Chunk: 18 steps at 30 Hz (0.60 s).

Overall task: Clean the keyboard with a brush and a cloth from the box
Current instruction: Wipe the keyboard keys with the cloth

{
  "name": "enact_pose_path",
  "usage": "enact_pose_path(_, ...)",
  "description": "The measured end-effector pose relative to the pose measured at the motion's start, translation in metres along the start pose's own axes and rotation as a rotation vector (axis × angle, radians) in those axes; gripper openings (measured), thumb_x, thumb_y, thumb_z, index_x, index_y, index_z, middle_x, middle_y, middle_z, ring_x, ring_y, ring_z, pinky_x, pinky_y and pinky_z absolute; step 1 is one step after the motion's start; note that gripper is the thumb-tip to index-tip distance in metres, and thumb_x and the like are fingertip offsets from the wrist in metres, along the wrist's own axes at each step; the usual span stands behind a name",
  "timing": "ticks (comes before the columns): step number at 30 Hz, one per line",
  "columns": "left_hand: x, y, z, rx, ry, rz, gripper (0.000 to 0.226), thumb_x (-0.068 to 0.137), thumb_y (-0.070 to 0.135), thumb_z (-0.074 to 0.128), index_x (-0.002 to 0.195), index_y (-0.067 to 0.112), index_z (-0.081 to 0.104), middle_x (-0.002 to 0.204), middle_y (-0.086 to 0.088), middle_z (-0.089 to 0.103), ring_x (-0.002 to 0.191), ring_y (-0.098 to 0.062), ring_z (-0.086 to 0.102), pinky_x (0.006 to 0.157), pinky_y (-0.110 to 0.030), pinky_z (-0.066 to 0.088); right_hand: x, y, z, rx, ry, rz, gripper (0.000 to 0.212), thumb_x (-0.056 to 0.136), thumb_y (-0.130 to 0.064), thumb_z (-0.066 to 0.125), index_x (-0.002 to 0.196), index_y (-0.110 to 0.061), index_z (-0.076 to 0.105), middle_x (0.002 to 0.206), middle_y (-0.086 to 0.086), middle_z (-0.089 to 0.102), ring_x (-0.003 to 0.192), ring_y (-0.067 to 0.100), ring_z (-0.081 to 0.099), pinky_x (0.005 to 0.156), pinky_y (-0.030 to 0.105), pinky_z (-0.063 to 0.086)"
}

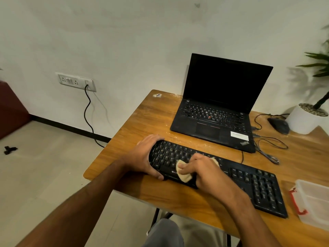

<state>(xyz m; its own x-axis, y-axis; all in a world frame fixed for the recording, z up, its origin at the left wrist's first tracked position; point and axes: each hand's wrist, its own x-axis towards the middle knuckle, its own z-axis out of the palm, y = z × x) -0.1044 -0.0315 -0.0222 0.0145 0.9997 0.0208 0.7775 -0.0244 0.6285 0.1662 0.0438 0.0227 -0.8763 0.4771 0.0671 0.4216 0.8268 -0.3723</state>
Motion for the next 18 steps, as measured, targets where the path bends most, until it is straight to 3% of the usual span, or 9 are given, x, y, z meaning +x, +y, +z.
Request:
enact_pose_path(3, 0.001, -0.002, 0.002, 0.003, -0.024, -0.013, 0.138, 0.045, 0.076, 0.091, 0.159, 0.034, 0.024, 0.162, 0.014, 0.026, 0.149, -0.006, 0.023, 0.128, -0.047, 0.022, -0.002, 0.008, -0.018, -0.119, 0.073, 0.047, 0.039, 0.088, 0.002, 0.066, 0.111, -0.028, 0.077, 0.1, -0.009, 0.063, 0.098, 0.006, 0.052, 0.085, 0.027, 0.05)
enact_pose_path(6, 0.004, -0.001, 0.001, 0.08, -0.084, -0.048, 0.149, 0.041, 0.088, 0.083, 0.161, 0.034, 0.015, 0.167, 0.01, 0.018, 0.154, -0.013, 0.017, 0.128, -0.055, 0.021, 0.007, -0.008, -0.016, 0.003, 0.166, 0.013, 0.042, 0.089, 0.004, 0.061, 0.115, -0.026, 0.076, 0.109, -0.009, 0.07, 0.098, 0.007, 0.05, 0.086, 0.02, 0.042)
enact_pose_path(9, 0.014, 0.02, -0.006, 0.306, -0.209, -0.071, 0.153, 0.048, 0.085, 0.083, 0.164, 0.025, 0.003, 0.171, 0.003, 0.005, 0.159, -0.019, -0.001, 0.129, -0.058, 0.0, 0.012, -0.02, 0.002, -0.002, 0.064, -0.085, 0.046, 0.088, 0.005, 0.063, 0.122, -0.025, 0.073, 0.122, -0.007, 0.069, 0.103, 0.011, 0.048, 0.088, 0.024, 0.045)
enact_pose_path(11, 0.023, 0.039, -0.004, 0.415, -0.253, -0.02, 0.15, 0.054, 0.084, 0.082, 0.164, 0.02, 0.003, 0.169, 0.001, 0.009, 0.158, -0.019, -0.001, 0.128, -0.056, -0.009, 0.013, -0.016, 0.005, -0.003, 0.063, -0.058, 0.048, 0.088, 0.003, 0.065, 0.127, -0.026, 0.07, 0.132, -0.008, 0.065, 0.107, 0.009, 0.046, 0.089, 0.02, 0.042)
enact_pose_path(13, 0.03, 0.048, 0.001, 0.442, -0.26, 0.004, 0.147, 0.054, 0.083, 0.082, 0.163, 0.019, 0.008, 0.166, 0.001, 0.018, 0.156, -0.019, 0.008, 0.129, -0.052, -0.007, 0.014, -0.011, 0.005, -0.018, 0.078, -0.059, 0.048, 0.088, 0.0, 0.066, 0.128, -0.026, 0.069, 0.134, -0.009, 0.065, 0.105, 0.01, 0.047, 0.088, 0.021, 0.042)
enact_pose_path(18, 0.037, 0.045, 0.004, 0.463, -0.273, 0.001, 0.148, 0.05, 0.087, 0.082, 0.163, 0.024, 0.009, 0.164, 0.003, 0.022, 0.152, -0.02, 0.02, 0.13, -0.045, 0.01, 0.0, -0.004, 0.0, -0.123, 0.045, -0.018, 0.038, 0.094, -0.011, 0.066, 0.125, -0.031, 0.07, 0.113, -0.004, 0.061, 0.106, 0.017, 0.051, 0.087, 0.028, 0.047)
